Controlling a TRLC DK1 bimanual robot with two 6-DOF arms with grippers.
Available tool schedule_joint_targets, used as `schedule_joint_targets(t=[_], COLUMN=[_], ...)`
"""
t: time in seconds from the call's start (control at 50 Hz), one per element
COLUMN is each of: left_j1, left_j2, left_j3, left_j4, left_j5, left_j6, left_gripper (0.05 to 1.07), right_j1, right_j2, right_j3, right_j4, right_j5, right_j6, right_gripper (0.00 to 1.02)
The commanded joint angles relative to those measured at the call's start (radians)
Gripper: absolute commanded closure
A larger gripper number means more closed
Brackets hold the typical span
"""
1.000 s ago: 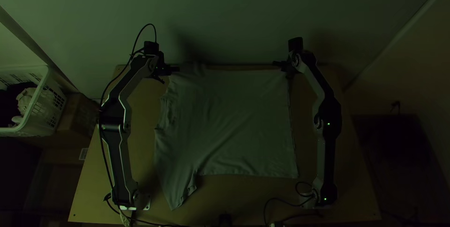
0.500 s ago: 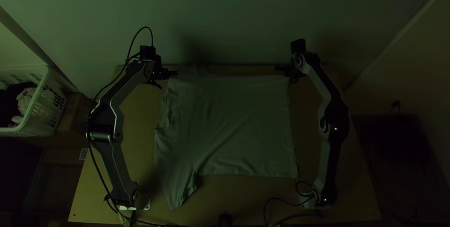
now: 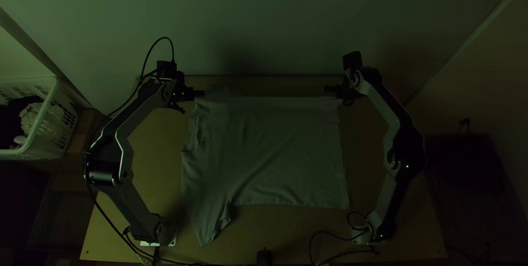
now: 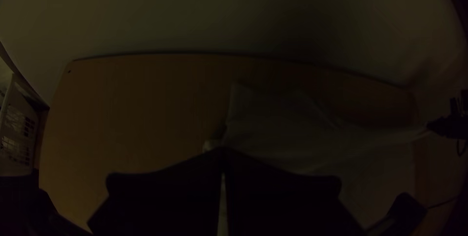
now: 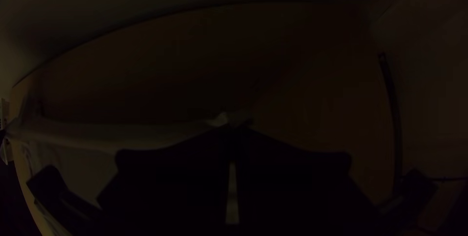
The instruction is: Fold the t-shirt
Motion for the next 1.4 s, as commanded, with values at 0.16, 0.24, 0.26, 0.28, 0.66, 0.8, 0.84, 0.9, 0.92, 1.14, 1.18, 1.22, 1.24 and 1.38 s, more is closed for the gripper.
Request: schedule_joint_targets(t=[0.16,0.24,0.26,0.28,0.66,0.8,0.84,0.9,0.92,1.14,1.18,1.22,1.24,1.38], left_j1=[-0.006,-0.012,-0.014,-0.014,-0.034,-0.037,-0.037,-0.038,-0.038,-0.041,-0.052,-0.064,-0.067,-0.072], left_j2=[-0.182,-0.229,-0.240,-0.249,-0.414,-0.440,-0.441,-0.440,-0.440,-0.430,-0.441,-0.452,-0.456,-0.519], left_j3=[-0.200,-0.266,-0.280,-0.293,-0.517,-0.579,-0.592,-0.608,-0.614,-0.671,-0.680,-0.678,-0.678,-0.683], left_j4=[0.024,0.039,0.041,0.042,0.079,0.093,0.094,0.099,0.099,0.087,0.073,0.044,0.033,-0.024], left_j5=[0.003,0.003,0.003,0.003,0.001,0.001,0.001,0.001,0.001,0.001,0.001,0.003,0.004,0.066], left_j6=[-0.016,-0.017,-0.017,-0.019,-0.048,-0.046,-0.046,-0.046,-0.046,-0.066,-0.062,-0.048,-0.043,-0.020], left_gripper=[1.05,1.05,1.05,1.05,1.05,1.05,1.05,1.05,1.05,0.74,0.50,0.31,0.23,0.09], right_j1=[0.020,0.026,0.029,0.032,0.044,0.044,0.044,0.044,0.044,0.043,0.043,0.043,0.044,0.047], right_j2=[-0.156,-0.199,-0.209,-0.219,-0.364,-0.398,-0.406,-0.415,-0.418,-0.421,-0.427,-0.436,-0.446,-0.489], right_j3=[-0.187,-0.256,-0.272,-0.285,-0.526,-0.604,-0.626,-0.660,-0.670,-0.718,-0.718,-0.721,-0.724,-0.724], right_j4=[0.014,0.037,0.041,0.043,0.106,0.133,0.143,0.159,0.164,0.172,0.161,0.156,0.149,0.120], right_j5=[0.018,0.018,0.018,0.018,0.023,0.024,0.023,0.023,0.023,0.023,0.023,0.023,0.023,-0.004], right_j6=[-0.006,-0.001,0.001,0.004,0.017,0.019,0.019,0.019,0.019,0.034,0.036,0.034,0.034,0.034], right_gripper=[1.00,1.00,1.00,1.00,1.00,1.00,1.00,1.00,1.00,0.97,0.83,0.60,0.46,0.24])
